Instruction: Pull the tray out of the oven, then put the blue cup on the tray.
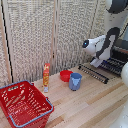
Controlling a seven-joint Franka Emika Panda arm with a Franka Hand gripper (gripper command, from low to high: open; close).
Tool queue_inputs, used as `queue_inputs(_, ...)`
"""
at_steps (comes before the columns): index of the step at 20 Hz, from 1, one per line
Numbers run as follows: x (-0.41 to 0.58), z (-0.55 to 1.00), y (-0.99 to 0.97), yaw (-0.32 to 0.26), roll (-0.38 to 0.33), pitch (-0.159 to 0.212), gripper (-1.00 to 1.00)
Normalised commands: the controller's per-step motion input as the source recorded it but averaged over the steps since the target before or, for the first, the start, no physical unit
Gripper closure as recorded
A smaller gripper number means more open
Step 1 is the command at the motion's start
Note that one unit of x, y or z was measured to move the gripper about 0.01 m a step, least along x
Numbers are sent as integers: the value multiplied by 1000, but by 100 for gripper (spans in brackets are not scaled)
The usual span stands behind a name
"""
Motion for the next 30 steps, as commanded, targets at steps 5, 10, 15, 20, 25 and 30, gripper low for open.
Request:
queue_inputs(5, -89, -26, 131, 0, -18, -16, 100)
queue_inputs(10, 10, -222, 505, 7, 2, -148, 100)
queue_inputs(15, 110, -402, 886, 0, 18, -194, 100)
queue_inputs(20, 178, -304, 802, -6, 153, -139, 100)
queue_inputs(25, 261, -497, 820, -15, 152, -60, 100)
queue_inputs(30, 111, -699, 965, -46, 18, -120, 100)
